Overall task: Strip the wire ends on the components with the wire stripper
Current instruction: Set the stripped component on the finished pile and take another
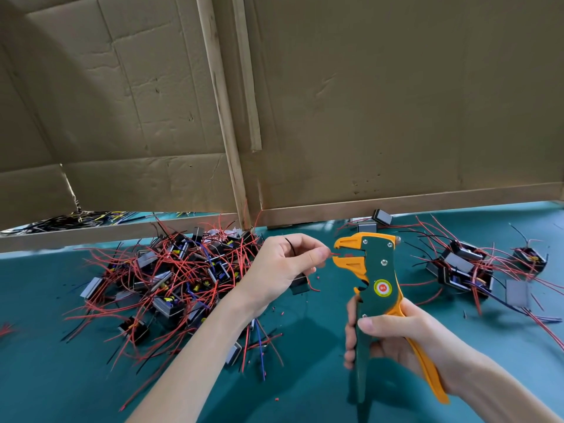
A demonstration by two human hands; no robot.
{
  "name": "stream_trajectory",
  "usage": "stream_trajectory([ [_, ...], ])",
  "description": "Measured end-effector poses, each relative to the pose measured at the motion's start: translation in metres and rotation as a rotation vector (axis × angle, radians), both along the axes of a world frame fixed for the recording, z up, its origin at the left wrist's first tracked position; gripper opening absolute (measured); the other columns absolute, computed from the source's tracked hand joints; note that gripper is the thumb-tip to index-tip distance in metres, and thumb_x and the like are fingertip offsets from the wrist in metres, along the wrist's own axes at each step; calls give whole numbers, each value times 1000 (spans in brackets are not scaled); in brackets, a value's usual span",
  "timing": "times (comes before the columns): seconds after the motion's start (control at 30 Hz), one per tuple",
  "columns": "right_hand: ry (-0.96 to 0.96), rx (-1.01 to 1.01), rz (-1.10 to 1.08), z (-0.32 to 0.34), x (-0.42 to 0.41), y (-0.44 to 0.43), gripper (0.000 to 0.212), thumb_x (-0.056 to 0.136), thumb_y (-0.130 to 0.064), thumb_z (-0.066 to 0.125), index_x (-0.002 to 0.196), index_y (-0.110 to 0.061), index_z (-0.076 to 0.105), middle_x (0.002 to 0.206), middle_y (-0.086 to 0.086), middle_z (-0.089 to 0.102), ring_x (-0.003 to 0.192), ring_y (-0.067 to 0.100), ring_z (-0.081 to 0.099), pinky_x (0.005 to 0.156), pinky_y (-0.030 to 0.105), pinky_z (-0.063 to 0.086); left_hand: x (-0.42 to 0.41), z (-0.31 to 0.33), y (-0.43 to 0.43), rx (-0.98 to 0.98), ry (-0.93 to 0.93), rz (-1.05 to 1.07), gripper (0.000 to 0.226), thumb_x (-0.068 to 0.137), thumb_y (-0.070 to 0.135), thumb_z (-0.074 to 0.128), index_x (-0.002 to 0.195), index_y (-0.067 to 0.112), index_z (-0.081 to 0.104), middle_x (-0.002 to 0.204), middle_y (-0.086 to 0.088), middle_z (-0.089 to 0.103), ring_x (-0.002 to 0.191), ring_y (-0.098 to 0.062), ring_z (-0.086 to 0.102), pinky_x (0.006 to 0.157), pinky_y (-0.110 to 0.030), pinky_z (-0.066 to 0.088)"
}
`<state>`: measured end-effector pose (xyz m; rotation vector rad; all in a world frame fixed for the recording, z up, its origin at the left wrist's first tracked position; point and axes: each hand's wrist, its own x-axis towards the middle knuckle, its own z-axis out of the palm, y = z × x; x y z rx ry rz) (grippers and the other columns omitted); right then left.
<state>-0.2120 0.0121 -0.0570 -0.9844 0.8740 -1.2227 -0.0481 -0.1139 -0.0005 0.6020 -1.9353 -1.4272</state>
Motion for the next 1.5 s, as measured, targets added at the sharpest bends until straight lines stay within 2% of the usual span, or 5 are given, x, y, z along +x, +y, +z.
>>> stream_trajectory([
  [0.67,221,94,-343,0,25,9,44,56,-41,81,53,-9,52,49,16,46,38,25,44,41,29,42,3,-3,-4,-1,-70,-60,6,88,14,66,86,11,70,69,5,63,63,-6,53,68,-18,47],
  [0.8,60,108,-306,2,19,4,20,67,-15,81,70,-8,62,63,22,55,50,32,56,50,38,52,-13,-25,-2,30,-50,21,8,93,10,59,89,14,54,73,2,57,64,-1,58,66,-17,48],
  [1.2,-141,109,-419,5,-16,-4,23,68,-13,68,85,2,62,77,23,63,69,34,67,64,44,59,-10,-54,-11,-459,-605,-241,18,86,11,68,104,14,72,124,3,59,110,-4,53,90,-1,30],
  [1.4,-145,108,-403,5,-16,-3,21,68,-13,68,83,1,64,78,24,63,70,35,67,64,44,59,-9,-57,-9,-390,-500,-202,13,89,12,66,97,8,76,87,2,70,84,-5,62,104,-14,31],
  [1.5,-113,66,-356,7,-18,-3,12,67,-6,75,78,-3,70,78,24,63,70,36,66,66,45,58,-9,-51,-11,-248,-308,-103,16,93,9,59,98,12,75,83,5,66,78,2,59,84,-13,43],
])
